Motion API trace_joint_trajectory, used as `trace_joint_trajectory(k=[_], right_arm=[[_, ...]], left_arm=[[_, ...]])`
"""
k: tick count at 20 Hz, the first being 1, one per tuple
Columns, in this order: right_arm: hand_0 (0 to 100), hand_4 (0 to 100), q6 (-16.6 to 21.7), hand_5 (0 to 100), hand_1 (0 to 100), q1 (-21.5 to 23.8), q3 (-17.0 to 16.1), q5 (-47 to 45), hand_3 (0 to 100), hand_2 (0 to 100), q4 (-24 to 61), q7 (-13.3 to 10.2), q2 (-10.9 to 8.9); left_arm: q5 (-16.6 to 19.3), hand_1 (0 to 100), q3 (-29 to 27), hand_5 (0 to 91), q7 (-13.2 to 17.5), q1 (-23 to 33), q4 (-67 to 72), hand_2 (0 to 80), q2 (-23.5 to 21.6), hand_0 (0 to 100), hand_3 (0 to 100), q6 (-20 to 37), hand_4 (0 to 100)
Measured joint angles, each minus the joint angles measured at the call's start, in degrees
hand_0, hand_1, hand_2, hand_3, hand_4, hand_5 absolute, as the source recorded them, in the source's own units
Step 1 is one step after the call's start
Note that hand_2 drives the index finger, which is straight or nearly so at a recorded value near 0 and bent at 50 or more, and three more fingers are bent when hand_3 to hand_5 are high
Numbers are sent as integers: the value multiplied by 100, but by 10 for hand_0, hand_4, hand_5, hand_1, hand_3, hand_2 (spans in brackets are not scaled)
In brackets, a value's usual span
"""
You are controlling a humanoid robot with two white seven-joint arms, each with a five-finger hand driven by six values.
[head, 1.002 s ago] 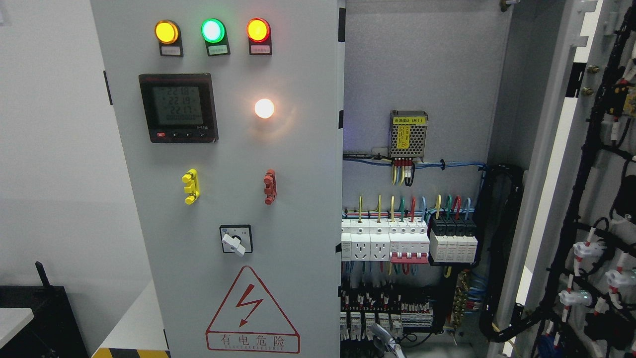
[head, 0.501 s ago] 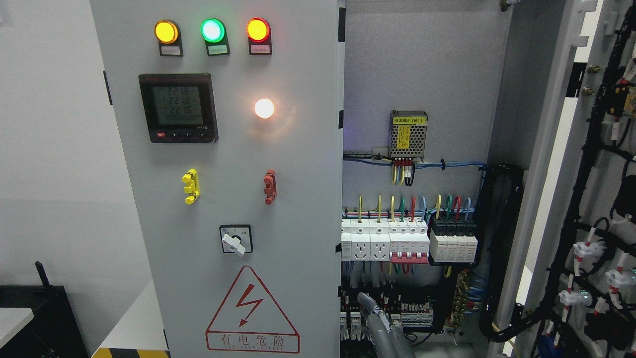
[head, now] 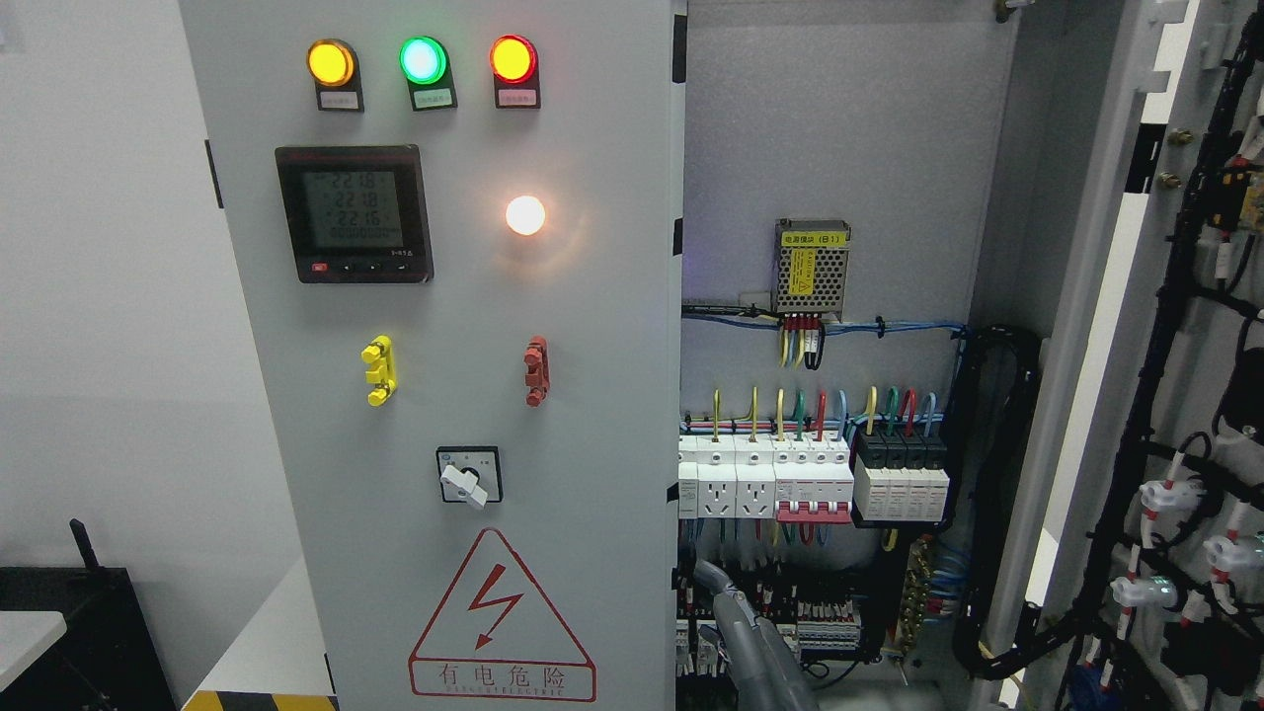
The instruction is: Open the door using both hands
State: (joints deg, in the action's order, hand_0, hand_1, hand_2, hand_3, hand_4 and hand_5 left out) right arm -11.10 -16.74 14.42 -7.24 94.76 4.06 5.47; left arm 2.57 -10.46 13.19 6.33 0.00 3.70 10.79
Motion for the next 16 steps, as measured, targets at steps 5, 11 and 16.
trace_joint_trajectory(k=[5,11,16], right_arm=[[383,0,24,0,0,-217,-35,-77,0,0,-350,15,9],[383,0,26,0,0,-415,-62,-116,0,0,-642,126,13],[383,0,23,0,0,-542,-75,-173,0,0,-809,158,14]], left_arm=[[44,0,2,0,0,0,0,0,0,0,0,0,0],[69,0,4,0,-19,-2,0,0,3,0,0,-25,0],[105,0,9,0,-222,-58,1,0,6,0,0,-201,0]])
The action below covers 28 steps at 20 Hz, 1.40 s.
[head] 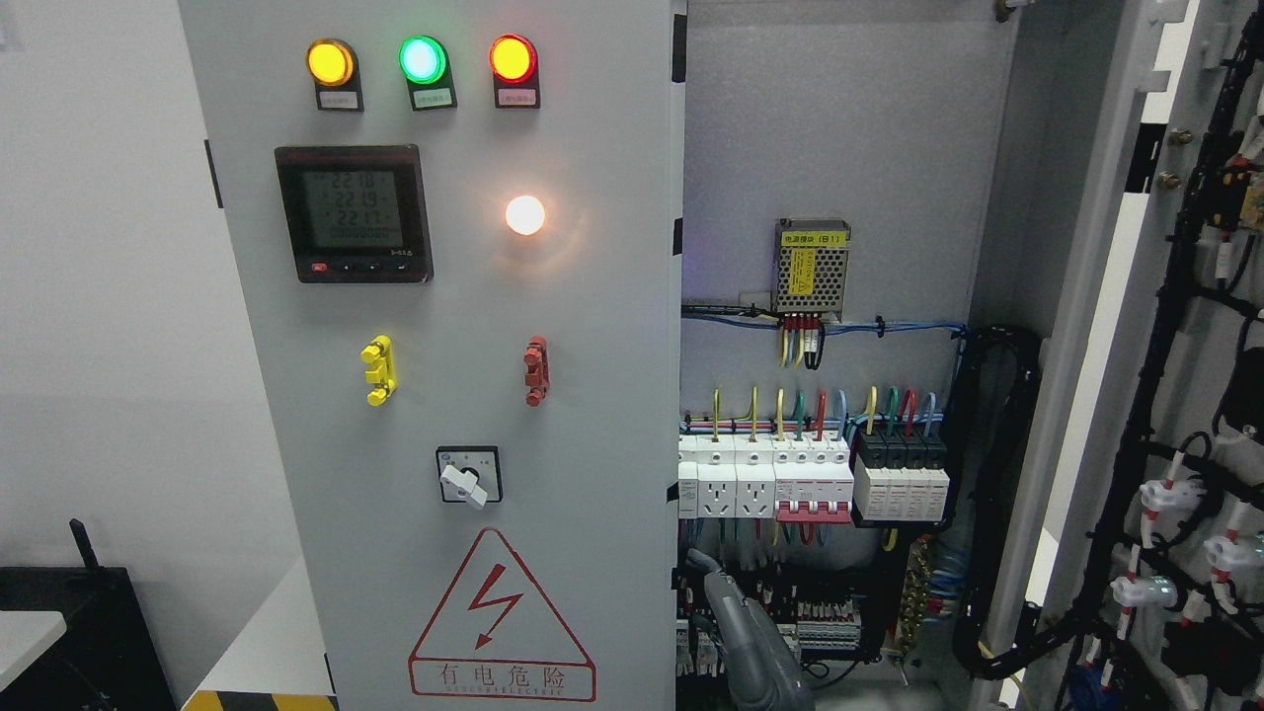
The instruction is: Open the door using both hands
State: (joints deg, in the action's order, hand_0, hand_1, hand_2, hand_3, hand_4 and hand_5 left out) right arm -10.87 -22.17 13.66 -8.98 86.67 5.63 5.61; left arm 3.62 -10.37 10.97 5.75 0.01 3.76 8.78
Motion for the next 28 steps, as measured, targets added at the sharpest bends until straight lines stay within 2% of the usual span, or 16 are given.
trace_joint_trajectory(k=[5,8,11,16,25,28], right_arm=[[383,0,-4,0,0,-105,-13,-52,0,0,-124,9,-11],[383,0,-5,0,0,-169,-23,-66,0,0,-192,12,-19],[383,0,-5,0,0,-212,-36,-76,0,0,-243,55,-27],[383,0,-27,0,0,-274,-64,-82,0,0,-302,314,-33],[383,0,-44,0,0,-373,-145,-91,0,0,-378,419,-42],[383,0,-45,0,0,-388,-181,-93,0,0,-402,627,-45]], left_arm=[[14,0,5,0,-409,-56,0,0,4,0,0,-102,0],[20,0,9,0,-475,-87,0,0,8,0,0,-139,0],[19,0,27,0,-481,-107,0,0,11,0,0,-145,0],[-4,0,49,0,-494,-124,-1,0,14,0,0,-163,0],[-43,0,70,0,-458,-133,0,0,17,0,0,-106,0],[-48,0,74,0,-458,-134,0,0,18,0,0,-99,0]])
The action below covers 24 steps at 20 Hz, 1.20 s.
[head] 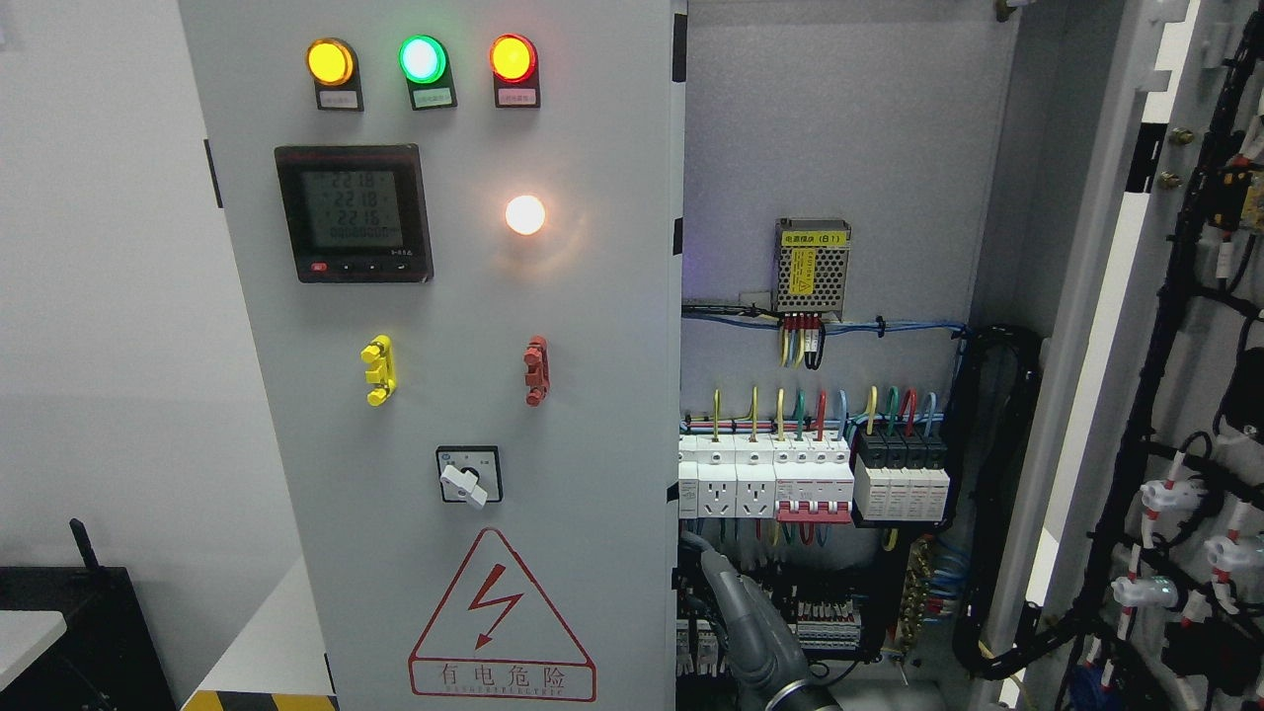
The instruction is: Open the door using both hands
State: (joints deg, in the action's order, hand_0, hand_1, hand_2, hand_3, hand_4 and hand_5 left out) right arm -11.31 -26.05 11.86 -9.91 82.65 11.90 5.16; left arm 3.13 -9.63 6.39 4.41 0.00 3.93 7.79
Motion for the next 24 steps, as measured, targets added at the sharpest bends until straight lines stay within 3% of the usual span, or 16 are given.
trace_joint_trajectory(k=[12,16,24], right_arm=[[383,0,-6,0,0,-98,-126,-5,0,0,-155,236,-15],[383,0,-2,0,0,-117,-155,-38,0,0,-199,424,-22],[383,0,11,0,0,-169,-215,-196,0,0,-286,519,-52]], left_arm=[[-5,0,9,0,0,-2,0,0,2,0,0,0,0],[-5,0,10,0,0,-2,0,0,2,0,0,1,0],[-5,0,12,0,0,-3,0,0,2,0,0,1,0]])
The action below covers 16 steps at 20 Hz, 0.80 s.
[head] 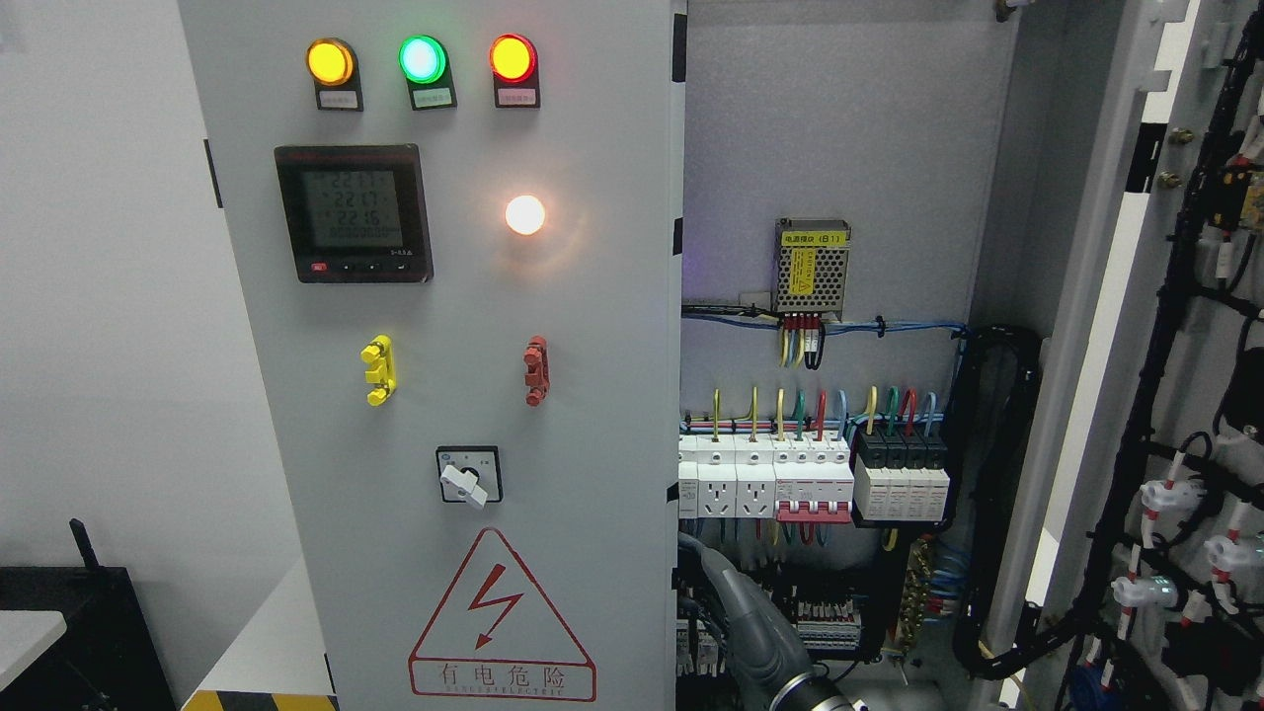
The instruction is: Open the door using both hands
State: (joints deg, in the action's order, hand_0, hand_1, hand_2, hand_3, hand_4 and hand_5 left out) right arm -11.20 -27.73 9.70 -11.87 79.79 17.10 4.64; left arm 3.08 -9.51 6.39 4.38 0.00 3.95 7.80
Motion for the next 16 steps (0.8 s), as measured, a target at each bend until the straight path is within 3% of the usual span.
trace_joint_trajectory(k=[3,7,16], right_arm=[[383,0,0,0,0,-18,-18,-68,0,0,-25,27,-22],[383,0,1,0,0,-29,-39,-121,0,0,-46,272,-44],[384,0,1,0,0,-48,-60,-171,0,0,-70,440,-73]], left_arm=[[0,0,0,0,0,0,0,0,0,0,0,0,0],[0,0,1,0,0,0,0,0,0,0,0,1,0],[0,0,1,0,0,0,0,0,0,0,0,1,0]])
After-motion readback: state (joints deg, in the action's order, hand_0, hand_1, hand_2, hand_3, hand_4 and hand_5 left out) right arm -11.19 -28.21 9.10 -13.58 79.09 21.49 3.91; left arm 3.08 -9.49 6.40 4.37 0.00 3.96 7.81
